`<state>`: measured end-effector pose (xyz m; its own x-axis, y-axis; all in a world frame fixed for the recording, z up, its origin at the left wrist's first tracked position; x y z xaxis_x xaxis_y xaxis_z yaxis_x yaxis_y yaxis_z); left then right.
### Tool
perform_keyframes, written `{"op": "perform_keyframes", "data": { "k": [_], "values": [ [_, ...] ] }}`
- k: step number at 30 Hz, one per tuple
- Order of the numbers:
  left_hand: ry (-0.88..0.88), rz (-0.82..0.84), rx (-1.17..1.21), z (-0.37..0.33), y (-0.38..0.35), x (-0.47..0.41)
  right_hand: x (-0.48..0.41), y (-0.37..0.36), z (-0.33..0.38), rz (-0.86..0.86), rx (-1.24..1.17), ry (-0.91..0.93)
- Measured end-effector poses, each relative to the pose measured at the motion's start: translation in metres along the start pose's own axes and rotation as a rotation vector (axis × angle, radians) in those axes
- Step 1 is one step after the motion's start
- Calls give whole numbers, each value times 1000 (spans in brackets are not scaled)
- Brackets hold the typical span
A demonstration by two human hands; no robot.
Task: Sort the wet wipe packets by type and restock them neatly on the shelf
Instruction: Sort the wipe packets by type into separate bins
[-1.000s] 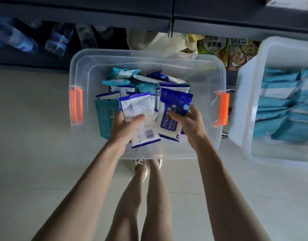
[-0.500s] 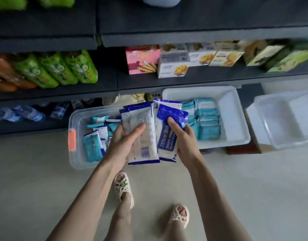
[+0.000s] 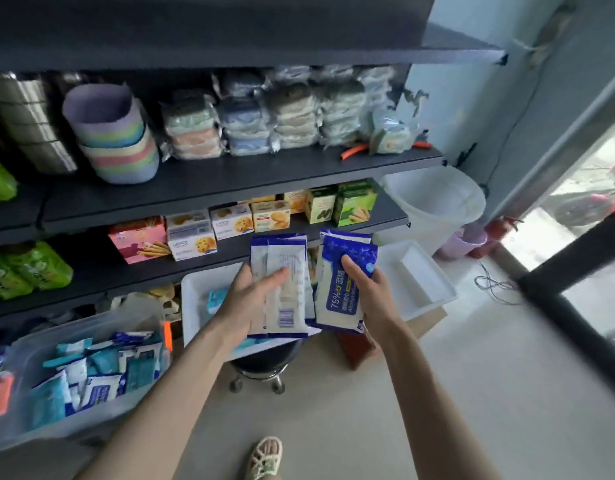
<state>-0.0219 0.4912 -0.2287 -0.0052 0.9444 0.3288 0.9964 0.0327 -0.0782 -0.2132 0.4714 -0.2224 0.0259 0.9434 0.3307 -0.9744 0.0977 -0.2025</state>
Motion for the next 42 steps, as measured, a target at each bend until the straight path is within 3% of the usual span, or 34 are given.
{"op": "perform_keyframes", "data": {
  "k": [9,18,32,42],
  "values": [
    [-167,48,-62,-63,-170,-118,-106,147,107,-84,70,169],
    [-33,35,-72,-53,-306,-237,-232,272,122,-73,38,-39],
    [394,-322,-65,98,-387,-373,-435,382,34,194,345,-381],
    [559,-412,-262,247,-356,-451,-541,396,-108,298,772,-326]
  ]
}}
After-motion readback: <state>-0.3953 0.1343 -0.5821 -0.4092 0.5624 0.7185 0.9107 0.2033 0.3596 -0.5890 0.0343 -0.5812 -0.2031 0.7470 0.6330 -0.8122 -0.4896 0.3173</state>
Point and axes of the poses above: each hand's wrist, its own x-axis away from the middle knuckle, its own y-axis out of the back of the hand, z = x × y, the point moved 5 cm from there along -x, towards the middle knuckle, and after that the axes turned 7 degrees about -x, right-handed, at the moved point
